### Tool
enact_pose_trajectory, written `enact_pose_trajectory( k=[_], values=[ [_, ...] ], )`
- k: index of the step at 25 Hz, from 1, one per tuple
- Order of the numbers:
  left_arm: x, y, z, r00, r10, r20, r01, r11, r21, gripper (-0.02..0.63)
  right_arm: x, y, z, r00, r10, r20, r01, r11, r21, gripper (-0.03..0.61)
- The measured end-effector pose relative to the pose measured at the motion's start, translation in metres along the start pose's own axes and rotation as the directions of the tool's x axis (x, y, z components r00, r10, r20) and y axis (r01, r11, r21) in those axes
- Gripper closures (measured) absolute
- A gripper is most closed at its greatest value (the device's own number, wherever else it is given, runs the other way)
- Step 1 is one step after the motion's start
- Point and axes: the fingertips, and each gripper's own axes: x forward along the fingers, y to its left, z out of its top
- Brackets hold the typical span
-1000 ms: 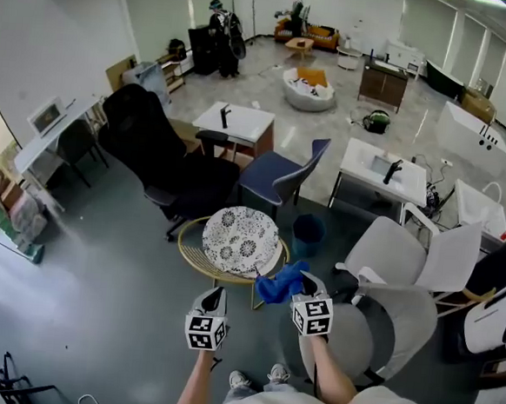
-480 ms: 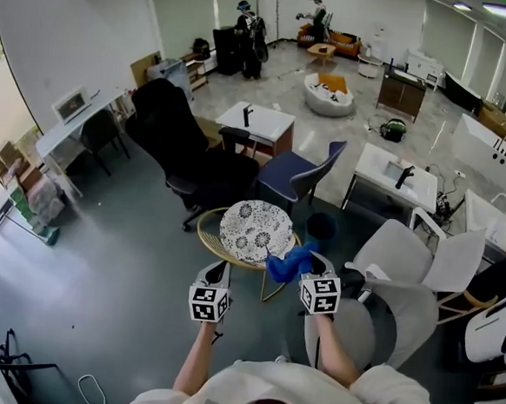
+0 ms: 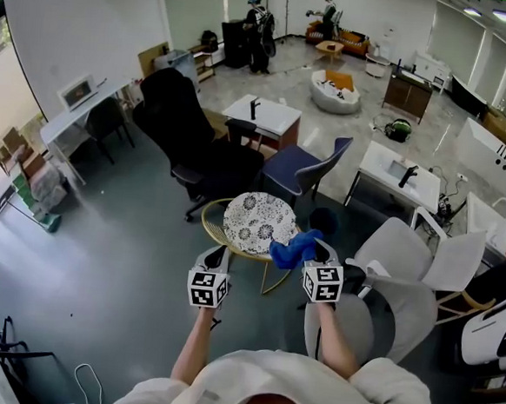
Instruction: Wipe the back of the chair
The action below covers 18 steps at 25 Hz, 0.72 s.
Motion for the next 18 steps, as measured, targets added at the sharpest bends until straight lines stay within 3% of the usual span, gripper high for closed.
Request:
enact_pose_trajectory(
  k=[18],
  values=[
    [-0.003,0.002,0.006,1.000,-0.021,0.006,0.021,1.000,0.010,0.611,-0.007,0.015,-0.018,0.999,0.006,-0.031,-0.005,1.000,0.026,0.529]
  ],
)
